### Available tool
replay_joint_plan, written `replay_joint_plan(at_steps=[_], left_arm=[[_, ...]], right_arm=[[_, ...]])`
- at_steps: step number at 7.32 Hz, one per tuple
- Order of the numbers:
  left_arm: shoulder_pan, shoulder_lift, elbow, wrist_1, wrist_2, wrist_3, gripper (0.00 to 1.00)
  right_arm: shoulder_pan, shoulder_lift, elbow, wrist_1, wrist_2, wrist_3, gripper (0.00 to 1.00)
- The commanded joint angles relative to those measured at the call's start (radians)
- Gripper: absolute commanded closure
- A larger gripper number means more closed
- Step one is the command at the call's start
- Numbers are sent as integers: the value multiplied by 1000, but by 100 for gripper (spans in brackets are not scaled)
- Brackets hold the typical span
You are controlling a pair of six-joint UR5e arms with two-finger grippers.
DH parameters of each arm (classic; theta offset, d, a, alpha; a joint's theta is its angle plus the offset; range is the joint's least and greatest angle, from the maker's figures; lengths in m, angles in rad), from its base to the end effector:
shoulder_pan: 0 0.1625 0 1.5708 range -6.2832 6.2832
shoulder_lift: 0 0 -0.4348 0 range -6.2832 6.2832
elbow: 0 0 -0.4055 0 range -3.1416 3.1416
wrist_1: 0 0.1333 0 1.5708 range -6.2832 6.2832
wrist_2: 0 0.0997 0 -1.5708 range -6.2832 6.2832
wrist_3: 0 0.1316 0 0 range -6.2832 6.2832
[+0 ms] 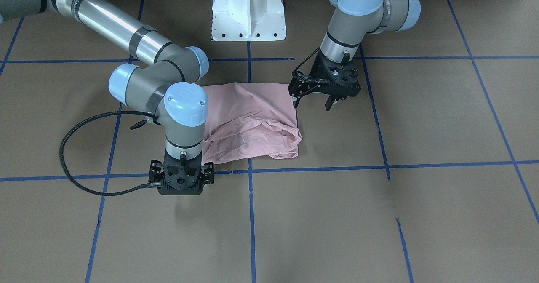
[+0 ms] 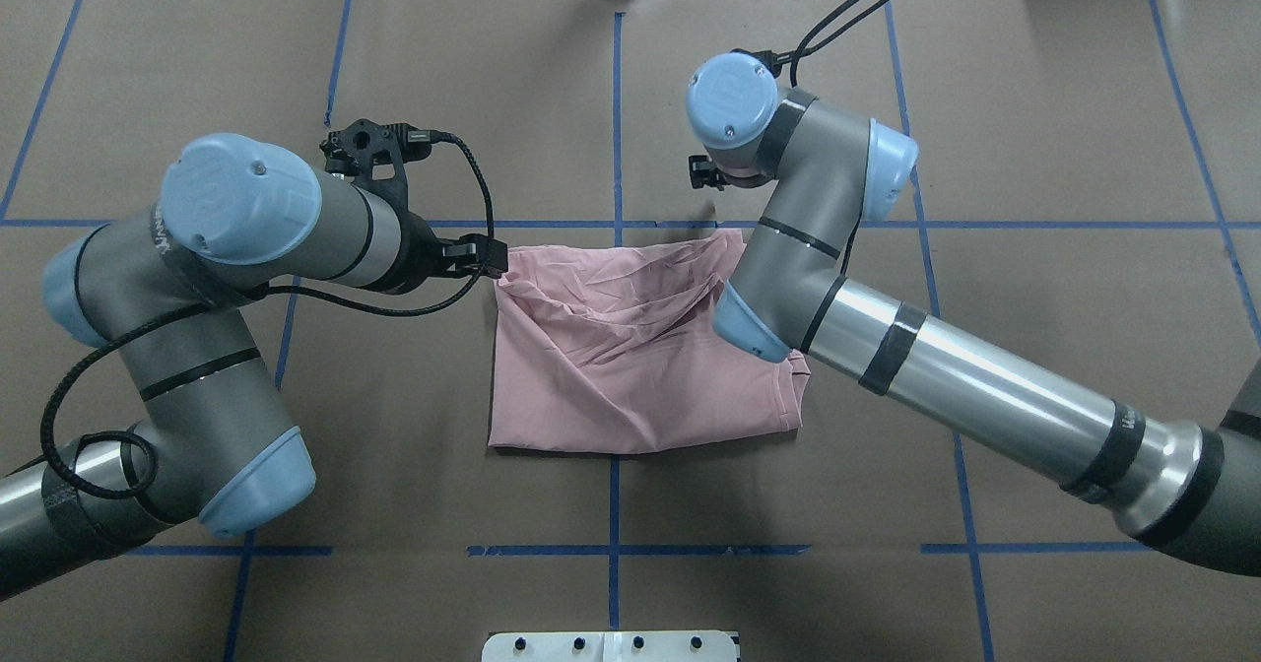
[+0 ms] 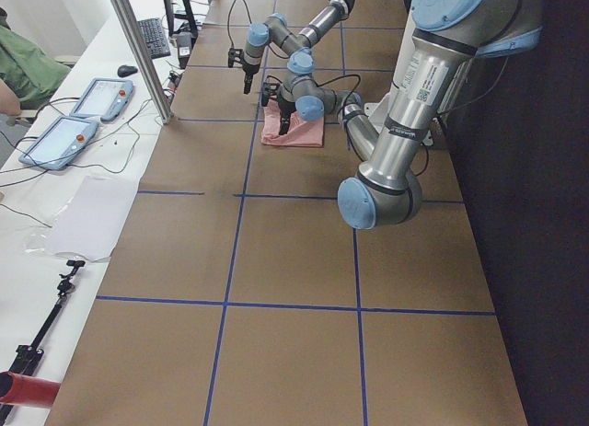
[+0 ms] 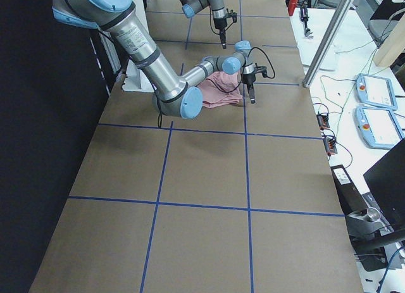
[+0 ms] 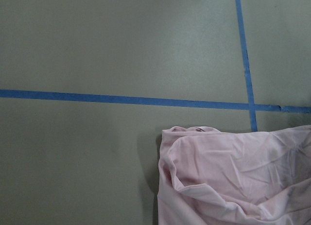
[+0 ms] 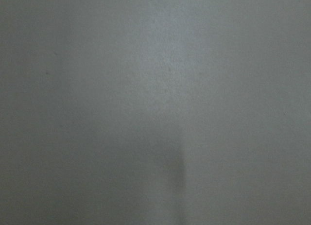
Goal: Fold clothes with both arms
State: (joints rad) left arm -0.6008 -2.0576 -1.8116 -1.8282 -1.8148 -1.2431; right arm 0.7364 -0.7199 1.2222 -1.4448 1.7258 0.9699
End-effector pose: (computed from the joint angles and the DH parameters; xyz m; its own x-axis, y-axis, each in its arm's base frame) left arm 0.4934 -0.4612 0.2646 0.5549 -0.0016 -0.8319 0.2154 0.9662 0.1418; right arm -0.5460 -0.6475 0.3005 0.8316 -0.0001 0.5554 -0.1530 0.9613 0.2293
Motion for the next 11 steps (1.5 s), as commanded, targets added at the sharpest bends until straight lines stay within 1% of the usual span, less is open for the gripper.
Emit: replay_joint_plan(at_steps=[1,2,3,4,5,6,7,8,9,10,11], left_arm=[[28,-60,113,1,9,-37,0],[102,-82,135,1,67,-89,0],[119,-93,146,3,93,-93,0],[153,-93,162,3,106,-95,0],[154,-98,184,1,109,-93,0],[154,-126,222,4,111,-91,0],[147,-142,251,6,121,-88,0],[112,-145,261,7,129,-82,0],[69,-179,320,4,127,-78,0],[9,-241,418,-3,120,-29,0],[-31,-269,490,-17,120,14,0]], right_arm=[[31,4,11,52,86,-13,0],[29,-10,38,52,86,-8,0],[29,-27,58,52,86,-7,0],[29,-32,66,52,86,-7,0],[29,-32,71,53,84,-7,0],[29,-32,89,53,84,-5,0],[29,-33,89,52,84,-2,0],[29,-33,89,53,83,-2,0],[28,-35,89,53,81,-2,0],[26,-35,91,53,80,0,0],[20,-35,95,55,80,1,0]])
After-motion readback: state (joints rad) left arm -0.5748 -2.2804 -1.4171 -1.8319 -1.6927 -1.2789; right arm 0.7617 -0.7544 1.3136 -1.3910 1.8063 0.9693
